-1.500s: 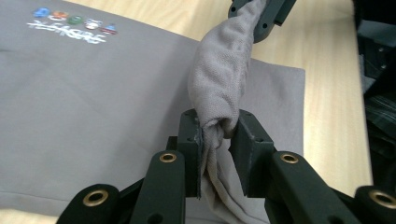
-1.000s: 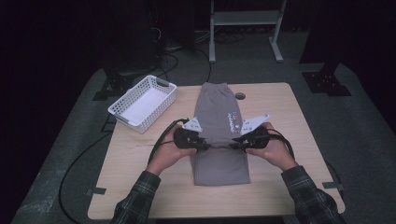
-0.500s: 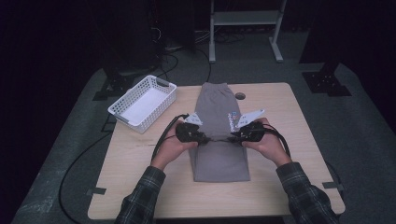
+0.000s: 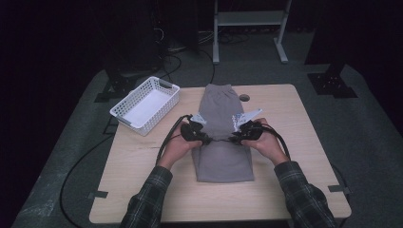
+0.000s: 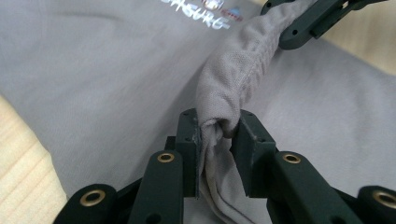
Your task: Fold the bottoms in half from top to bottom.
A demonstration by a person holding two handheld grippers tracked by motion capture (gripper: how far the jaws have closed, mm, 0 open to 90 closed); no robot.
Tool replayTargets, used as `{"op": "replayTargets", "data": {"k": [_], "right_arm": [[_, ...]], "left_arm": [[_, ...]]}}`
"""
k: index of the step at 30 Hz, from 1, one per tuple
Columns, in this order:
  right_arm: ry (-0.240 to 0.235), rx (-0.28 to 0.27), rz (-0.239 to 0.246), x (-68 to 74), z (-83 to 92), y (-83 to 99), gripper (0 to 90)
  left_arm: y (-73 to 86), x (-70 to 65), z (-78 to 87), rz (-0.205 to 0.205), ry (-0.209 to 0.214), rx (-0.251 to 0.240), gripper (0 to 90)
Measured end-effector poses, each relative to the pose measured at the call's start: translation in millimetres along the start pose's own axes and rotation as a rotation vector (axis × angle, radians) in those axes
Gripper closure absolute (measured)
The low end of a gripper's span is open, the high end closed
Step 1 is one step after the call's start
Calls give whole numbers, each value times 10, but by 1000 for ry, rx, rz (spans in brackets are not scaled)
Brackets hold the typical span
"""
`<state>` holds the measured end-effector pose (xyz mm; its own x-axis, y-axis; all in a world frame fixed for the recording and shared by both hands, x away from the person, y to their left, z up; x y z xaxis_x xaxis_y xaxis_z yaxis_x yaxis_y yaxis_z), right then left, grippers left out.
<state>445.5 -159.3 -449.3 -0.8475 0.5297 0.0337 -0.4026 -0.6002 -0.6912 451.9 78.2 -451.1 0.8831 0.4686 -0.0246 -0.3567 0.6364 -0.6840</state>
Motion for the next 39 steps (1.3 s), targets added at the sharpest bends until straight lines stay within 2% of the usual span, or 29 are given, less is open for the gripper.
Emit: {"op": "replayTargets", "data": {"k": [5, 10, 14, 18, 22, 25, 27, 31, 32, 35, 36, 39], "right_arm": [[5, 17, -16, -48, -102, 25, 721], [28, 13, -22, -92, -159, 47, 653], [45, -1, -23, -118, -167, 55, 593], [59, -18, -28, -129, -102, 68, 518], [69, -66, -41, -153, 49, 96, 479], [81, -87, -44, -157, 165, 135, 466], [82, -98, -41, -140, 230, 166, 463], [58, -116, -42, -76, 319, 246, 450], [51, -116, -49, -58, 333, 270, 450], [46, -114, -71, -7, 371, 356, 467], [40, -115, -64, 6, 382, 387, 467], [20, -115, -64, 59, 410, 466, 443]], "left_arm": [[44, 66, -89, 19, -10, 17, 684], [66, 102, -122, 19, -63, 39, 587], [88, 112, -124, 23, -78, 49, 524], [115, 83, -59, 15, -87, 52, 461], [160, 39, 51, 10, -101, 28, 409], [197, -6, 139, -12, -107, -6, 374], [226, -43, 191, -28, -89, -34, 375], [274, -128, 255, -20, -33, -53, 407], [287, -155, 269, -21, -35, -54, 404], [340, -233, 312, -62, -43, -63, 437], [360, -254, 323, -81, -44, -69, 440], [411, -329, 352, -106, -21, -78, 452]]}}
Point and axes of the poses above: each handheld gripper's, and its own axes: z roughly backward along the jaws, y roughly out of its underside, x roughly to its left, the point moved 1 cm from there along -z, roughly forward along the jaws, and after that the axes turned 4 degrees about -z, right-handed, at the moved point
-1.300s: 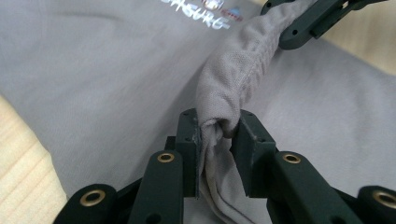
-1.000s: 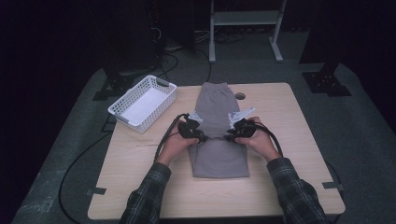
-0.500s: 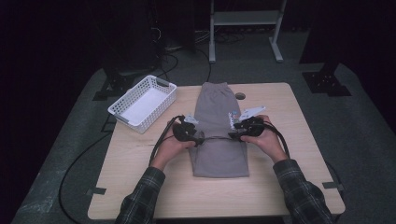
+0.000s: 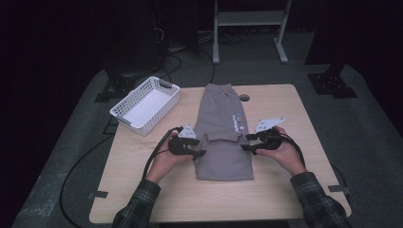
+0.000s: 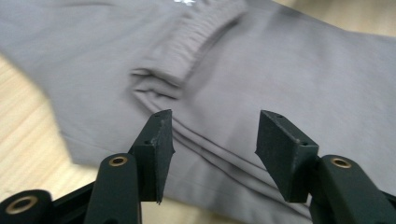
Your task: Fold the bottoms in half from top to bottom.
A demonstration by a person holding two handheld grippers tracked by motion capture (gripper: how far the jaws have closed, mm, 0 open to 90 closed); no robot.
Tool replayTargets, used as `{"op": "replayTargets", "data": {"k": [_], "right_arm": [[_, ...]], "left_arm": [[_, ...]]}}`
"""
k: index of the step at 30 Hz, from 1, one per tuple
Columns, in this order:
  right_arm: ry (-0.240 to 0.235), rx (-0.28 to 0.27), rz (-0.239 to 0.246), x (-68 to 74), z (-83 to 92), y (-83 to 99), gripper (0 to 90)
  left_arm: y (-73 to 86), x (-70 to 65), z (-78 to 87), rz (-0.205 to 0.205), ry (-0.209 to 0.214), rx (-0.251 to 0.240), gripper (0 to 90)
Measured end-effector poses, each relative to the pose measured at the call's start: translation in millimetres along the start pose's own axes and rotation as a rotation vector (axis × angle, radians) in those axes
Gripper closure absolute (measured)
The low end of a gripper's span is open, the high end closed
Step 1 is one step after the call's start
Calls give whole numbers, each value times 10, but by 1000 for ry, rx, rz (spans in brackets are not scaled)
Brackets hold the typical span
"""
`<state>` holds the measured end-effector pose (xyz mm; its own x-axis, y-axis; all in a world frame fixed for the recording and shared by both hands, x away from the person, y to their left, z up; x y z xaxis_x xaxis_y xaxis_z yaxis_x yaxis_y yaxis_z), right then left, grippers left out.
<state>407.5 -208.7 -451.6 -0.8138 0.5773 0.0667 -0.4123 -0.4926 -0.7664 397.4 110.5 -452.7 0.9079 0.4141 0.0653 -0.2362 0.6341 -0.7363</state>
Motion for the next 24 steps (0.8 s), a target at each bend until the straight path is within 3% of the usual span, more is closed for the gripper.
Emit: {"op": "replayTargets", "data": {"k": [13, 24], "right_arm": [[-48, 17, 56, 270, 195, 207, 384], [-73, 38, 85, 422, 202, 336, 357]], "left_arm": [[126, -377, 208, -63, 61, -5, 394], [199, -531, 95, -101, 107, 16, 361]]}}
Point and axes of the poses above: each handheld gripper's, and its own axes: z roughly backward along the jaws, y roughly out of its underside, x roughly to its left, the point moved 1 cm from there along -z, roughly forward along the jaws, and after that the axes turned 4 degrees about -z, right-handed, at the moved point
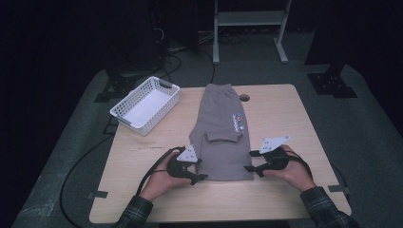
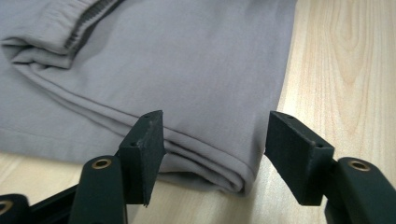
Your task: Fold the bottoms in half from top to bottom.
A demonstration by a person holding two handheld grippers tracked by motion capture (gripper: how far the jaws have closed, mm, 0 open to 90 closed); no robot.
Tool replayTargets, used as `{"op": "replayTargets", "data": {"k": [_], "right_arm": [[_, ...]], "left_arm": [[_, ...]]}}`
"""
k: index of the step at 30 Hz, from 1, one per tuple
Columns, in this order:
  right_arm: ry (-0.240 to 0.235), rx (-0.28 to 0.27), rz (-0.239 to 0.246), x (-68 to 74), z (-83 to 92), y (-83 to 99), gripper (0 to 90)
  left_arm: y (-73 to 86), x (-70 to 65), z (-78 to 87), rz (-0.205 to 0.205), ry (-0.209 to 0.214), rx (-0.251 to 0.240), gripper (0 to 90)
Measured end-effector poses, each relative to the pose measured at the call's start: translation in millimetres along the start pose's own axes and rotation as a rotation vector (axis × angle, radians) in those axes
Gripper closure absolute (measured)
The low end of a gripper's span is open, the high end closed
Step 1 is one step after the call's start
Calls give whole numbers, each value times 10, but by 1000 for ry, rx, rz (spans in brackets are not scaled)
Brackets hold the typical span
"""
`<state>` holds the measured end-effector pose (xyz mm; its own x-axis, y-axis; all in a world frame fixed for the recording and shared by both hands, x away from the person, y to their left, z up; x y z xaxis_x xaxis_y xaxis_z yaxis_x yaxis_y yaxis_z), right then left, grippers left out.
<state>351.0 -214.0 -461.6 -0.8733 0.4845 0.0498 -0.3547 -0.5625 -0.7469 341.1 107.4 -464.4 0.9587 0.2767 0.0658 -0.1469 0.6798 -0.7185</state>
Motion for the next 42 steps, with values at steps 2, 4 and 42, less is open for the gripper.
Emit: {"op": "replayTargets", "data": {"k": [2, 4, 42], "right_arm": [[-9, -1, 2, 31, 13, 15, 355], [-20, -6, 5, 64, 28, 27, 354], [-40, 77, 101, 190, -167, 147, 402]], "left_arm": [[2, -8, -19, 1, 3, 3, 358], [12, -11, -40, -1, 4, 13, 353], [13, -67, -175, -31, -11, 44, 355]]}}
Point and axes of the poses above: each handheld gripper's, and its own axes: z roughly backward along the jaws, y roughly out of its underside, x roughly to its left, the point moved 1 cm from there along -z, roughly forward along the jaws, and after that the axes turned 4 degrees about -z, right-handed, at the moved point
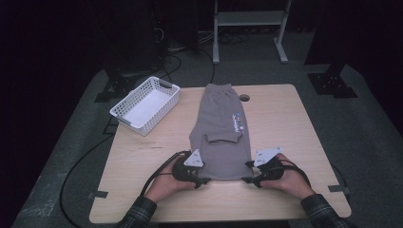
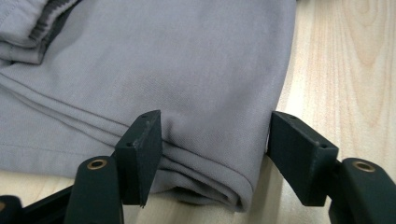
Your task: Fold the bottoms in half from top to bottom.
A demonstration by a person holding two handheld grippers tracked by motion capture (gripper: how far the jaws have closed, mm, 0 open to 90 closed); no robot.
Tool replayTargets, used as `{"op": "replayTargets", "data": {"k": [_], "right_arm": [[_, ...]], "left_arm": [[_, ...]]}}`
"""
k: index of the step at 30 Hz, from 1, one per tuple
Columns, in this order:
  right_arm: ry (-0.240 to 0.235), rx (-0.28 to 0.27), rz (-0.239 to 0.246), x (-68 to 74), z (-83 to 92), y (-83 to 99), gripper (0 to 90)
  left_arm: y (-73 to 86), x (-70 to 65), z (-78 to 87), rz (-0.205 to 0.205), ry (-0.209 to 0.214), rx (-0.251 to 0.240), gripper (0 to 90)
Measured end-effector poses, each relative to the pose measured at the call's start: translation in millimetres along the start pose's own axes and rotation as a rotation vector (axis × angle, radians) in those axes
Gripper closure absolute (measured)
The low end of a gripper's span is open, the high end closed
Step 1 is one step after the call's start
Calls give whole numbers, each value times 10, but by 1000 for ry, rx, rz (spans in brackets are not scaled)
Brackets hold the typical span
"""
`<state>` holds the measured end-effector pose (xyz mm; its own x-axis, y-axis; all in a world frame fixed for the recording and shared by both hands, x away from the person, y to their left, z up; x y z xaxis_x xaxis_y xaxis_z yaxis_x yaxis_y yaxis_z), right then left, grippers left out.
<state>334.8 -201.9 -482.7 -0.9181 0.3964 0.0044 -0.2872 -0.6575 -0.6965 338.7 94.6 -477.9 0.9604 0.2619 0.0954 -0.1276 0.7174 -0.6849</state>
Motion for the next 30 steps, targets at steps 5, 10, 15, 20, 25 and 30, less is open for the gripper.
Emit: {"op": "replayTargets", "data": {"k": [5, 10, 15, 20, 25, 30], "right_arm": [[9, -6, 6, -17, 13, 4, 524], [22, -12, 17, -5, 15, 1, 675], [34, -11, 8, -41, 16, -3, 792], [12, -4, -39, -53, 20, -13, 820], [-13, -9, -84, -90, 21, -8, 826], [-1, 7, -77, -58, 20, -28, 826]], "left_arm": [[-13, -11, -5, -4, -12, 15, 359], [-25, 1, -1, -10, -25, 34, 392], [-5, 34, 17, -7, -29, 26, 483], [-29, 62, 23, 5, -50, 49, 606], [-49, 102, 24, 60, -31, 57, 755], [-45, 95, 46, 108, 12, 62, 806]]}}
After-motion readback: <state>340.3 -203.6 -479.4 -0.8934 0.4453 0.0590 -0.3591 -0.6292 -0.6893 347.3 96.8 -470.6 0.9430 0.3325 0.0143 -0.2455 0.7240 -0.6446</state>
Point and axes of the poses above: each handheld gripper's, and its own axes: z roughly backward along the jaws, y roughly out of its underside, x roughly to its left, the point moved 1 cm from there along -z, roughly forward along the jaws, and after that the axes turned 4 degrees about -z, right-handed, at the moved point
